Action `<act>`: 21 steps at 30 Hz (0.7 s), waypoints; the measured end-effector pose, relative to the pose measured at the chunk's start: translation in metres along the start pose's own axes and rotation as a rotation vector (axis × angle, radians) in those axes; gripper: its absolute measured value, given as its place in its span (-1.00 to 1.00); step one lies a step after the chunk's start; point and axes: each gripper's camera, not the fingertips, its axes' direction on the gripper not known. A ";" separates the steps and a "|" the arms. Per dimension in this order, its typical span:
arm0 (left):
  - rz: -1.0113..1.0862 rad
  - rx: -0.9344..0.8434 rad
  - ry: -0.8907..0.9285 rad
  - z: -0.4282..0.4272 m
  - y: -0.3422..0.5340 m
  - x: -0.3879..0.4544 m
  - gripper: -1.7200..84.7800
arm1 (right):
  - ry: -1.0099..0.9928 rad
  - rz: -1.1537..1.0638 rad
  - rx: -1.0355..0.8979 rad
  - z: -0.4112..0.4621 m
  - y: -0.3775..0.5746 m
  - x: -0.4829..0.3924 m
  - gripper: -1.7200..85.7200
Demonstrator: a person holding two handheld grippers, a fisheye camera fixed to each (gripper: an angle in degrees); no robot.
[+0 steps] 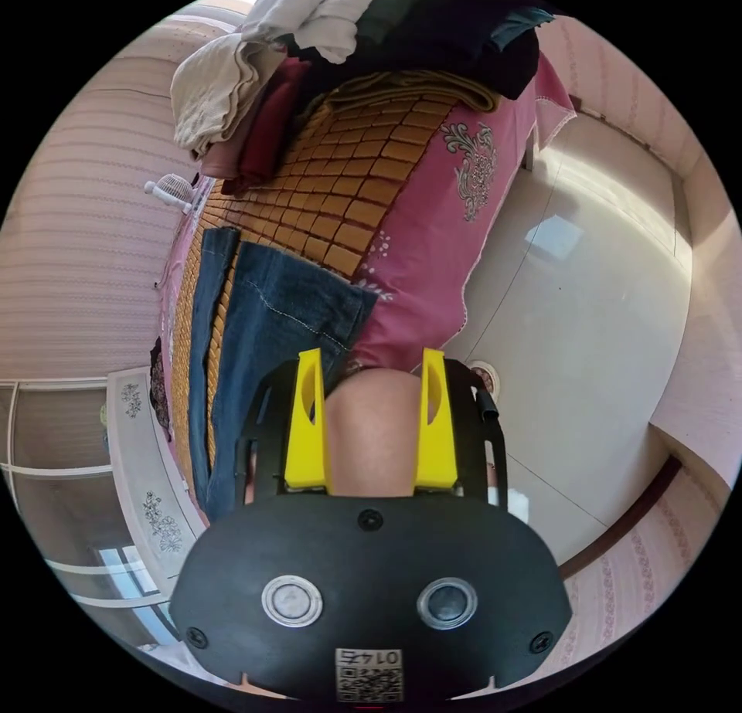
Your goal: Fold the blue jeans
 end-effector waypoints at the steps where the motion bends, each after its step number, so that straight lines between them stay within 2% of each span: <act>1: 0.001 0.000 -0.001 -0.001 0.000 0.001 -0.94 | -0.037 0.018 -0.005 0.000 0.000 0.006 -0.59; 5: 0.027 -0.005 -0.026 -0.010 0.000 0.010 -0.93 | -0.190 0.051 -0.023 0.005 -0.002 0.022 -0.66; 14: 0.045 0.010 -0.026 -0.029 0.005 0.020 -0.94 | -0.260 0.029 -0.013 0.000 -0.005 0.024 -0.87; 21: 0.083 0.024 0.041 -0.050 0.020 0.012 -0.96 | -0.306 -0.076 0.026 -0.022 0.000 0.013 -0.93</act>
